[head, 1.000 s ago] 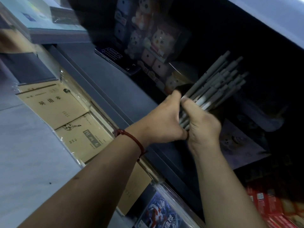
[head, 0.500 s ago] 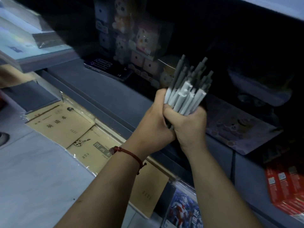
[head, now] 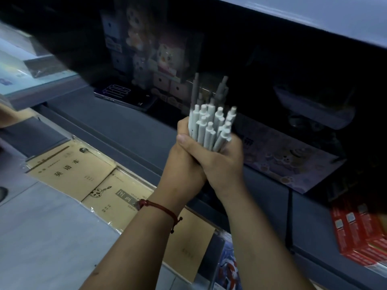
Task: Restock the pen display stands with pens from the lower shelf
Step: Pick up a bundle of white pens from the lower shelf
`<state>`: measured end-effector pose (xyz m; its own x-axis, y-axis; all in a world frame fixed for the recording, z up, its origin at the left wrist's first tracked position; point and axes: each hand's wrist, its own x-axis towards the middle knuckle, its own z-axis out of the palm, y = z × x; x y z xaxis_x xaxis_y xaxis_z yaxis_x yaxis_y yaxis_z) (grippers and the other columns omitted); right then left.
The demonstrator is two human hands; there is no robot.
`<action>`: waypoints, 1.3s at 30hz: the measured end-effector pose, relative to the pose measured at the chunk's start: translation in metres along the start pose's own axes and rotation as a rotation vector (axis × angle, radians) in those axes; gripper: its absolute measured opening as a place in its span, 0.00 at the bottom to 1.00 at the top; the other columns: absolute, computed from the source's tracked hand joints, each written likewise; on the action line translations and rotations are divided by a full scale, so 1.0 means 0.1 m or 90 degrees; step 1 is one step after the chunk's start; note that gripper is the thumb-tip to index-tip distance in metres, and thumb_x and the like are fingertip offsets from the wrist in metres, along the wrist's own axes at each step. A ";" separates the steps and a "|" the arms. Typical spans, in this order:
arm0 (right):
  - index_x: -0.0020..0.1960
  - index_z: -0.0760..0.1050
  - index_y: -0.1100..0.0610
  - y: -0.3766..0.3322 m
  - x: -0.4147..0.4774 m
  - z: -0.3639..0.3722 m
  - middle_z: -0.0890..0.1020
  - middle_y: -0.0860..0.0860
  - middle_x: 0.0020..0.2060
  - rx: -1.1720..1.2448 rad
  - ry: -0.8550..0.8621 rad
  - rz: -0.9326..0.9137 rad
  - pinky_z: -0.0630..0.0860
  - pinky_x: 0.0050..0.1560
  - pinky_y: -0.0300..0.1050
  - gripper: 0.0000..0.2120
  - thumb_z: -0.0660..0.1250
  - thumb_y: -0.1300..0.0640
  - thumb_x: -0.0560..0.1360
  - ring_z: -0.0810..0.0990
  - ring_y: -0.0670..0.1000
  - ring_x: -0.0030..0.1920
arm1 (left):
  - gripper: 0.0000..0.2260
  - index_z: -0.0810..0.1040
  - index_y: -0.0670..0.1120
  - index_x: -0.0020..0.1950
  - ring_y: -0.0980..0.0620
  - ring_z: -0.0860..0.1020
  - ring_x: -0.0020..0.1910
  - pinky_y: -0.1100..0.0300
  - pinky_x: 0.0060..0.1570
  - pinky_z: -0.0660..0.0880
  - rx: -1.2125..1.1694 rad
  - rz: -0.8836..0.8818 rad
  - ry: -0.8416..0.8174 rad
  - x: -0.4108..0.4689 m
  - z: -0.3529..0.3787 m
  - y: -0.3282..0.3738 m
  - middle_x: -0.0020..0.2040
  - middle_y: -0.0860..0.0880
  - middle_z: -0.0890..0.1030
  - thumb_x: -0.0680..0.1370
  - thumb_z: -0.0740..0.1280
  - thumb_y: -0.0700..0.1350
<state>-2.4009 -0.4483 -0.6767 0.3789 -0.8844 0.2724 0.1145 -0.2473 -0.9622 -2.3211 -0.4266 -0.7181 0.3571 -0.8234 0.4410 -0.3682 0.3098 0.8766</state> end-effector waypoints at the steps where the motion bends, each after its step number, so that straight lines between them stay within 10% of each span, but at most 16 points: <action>1: 0.44 0.83 0.49 -0.01 0.00 0.01 0.88 0.47 0.41 -0.008 -0.004 0.004 0.82 0.46 0.39 0.12 0.78 0.66 0.71 0.87 0.46 0.46 | 0.22 0.67 0.45 0.71 0.64 0.80 0.52 0.71 0.45 0.76 -0.007 0.010 0.003 0.01 0.00 -0.01 0.54 0.70 0.75 0.80 0.71 0.45; 5: 0.42 0.83 0.47 0.00 0.01 0.00 0.88 0.47 0.42 -0.023 0.020 0.012 0.83 0.47 0.41 0.12 0.79 0.65 0.71 0.87 0.46 0.46 | 0.20 0.70 0.47 0.68 0.57 0.78 0.56 0.67 0.51 0.76 -0.017 0.044 -0.019 0.04 0.01 -0.03 0.59 0.57 0.72 0.78 0.70 0.49; 11: 0.43 0.84 0.52 -0.03 0.00 -0.05 0.87 0.49 0.38 -0.004 0.009 0.030 0.84 0.45 0.45 0.11 0.76 0.68 0.72 0.88 0.49 0.44 | 0.41 0.56 0.49 0.73 0.64 0.79 0.58 0.65 0.53 0.79 -0.080 0.012 -0.143 0.04 -0.15 -0.09 0.55 0.75 0.73 0.71 0.78 0.31; 15: 0.41 0.83 0.60 -0.01 0.02 -0.11 0.85 0.60 0.38 -0.026 0.011 0.048 0.83 0.44 0.59 0.07 0.75 0.70 0.72 0.85 0.53 0.41 | 0.43 0.58 0.47 0.75 0.53 0.82 0.59 0.54 0.52 0.83 -0.166 -0.028 -0.138 0.04 -0.22 -0.07 0.62 0.51 0.78 0.69 0.78 0.28; 21: 0.44 0.86 0.49 -0.02 0.04 -0.23 0.88 0.50 0.42 -0.011 -0.028 0.085 0.84 0.50 0.48 0.11 0.76 0.65 0.73 0.88 0.50 0.47 | 0.35 0.63 0.45 0.68 0.60 0.81 0.50 0.63 0.44 0.80 -0.145 0.022 -0.105 0.09 -0.12 0.01 0.50 0.66 0.77 0.69 0.77 0.28; 35: 0.45 0.86 0.42 -0.02 0.04 -0.23 0.88 0.42 0.45 -0.127 -0.116 0.093 0.82 0.55 0.47 0.04 0.78 0.48 0.71 0.86 0.42 0.50 | 0.14 0.67 0.37 0.59 0.49 0.79 0.43 0.54 0.40 0.77 -0.172 0.063 0.076 0.07 0.21 -0.07 0.46 0.45 0.77 0.79 0.69 0.39; 39: 0.54 0.83 0.41 -0.03 0.06 -0.20 0.86 0.39 0.49 -0.269 -0.099 0.091 0.83 0.55 0.47 0.25 0.75 0.29 0.63 0.84 0.39 0.52 | 0.13 0.68 0.41 0.59 0.50 0.80 0.42 0.51 0.41 0.78 -0.148 0.055 0.123 0.04 0.16 -0.07 0.45 0.52 0.79 0.80 0.69 0.39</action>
<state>-2.4179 -0.4607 -0.6727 0.5011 -0.8592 0.1037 -0.3199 -0.2953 -0.9003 -2.3310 -0.4394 -0.7256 0.4977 -0.6908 0.5245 -0.2061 0.4932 0.8452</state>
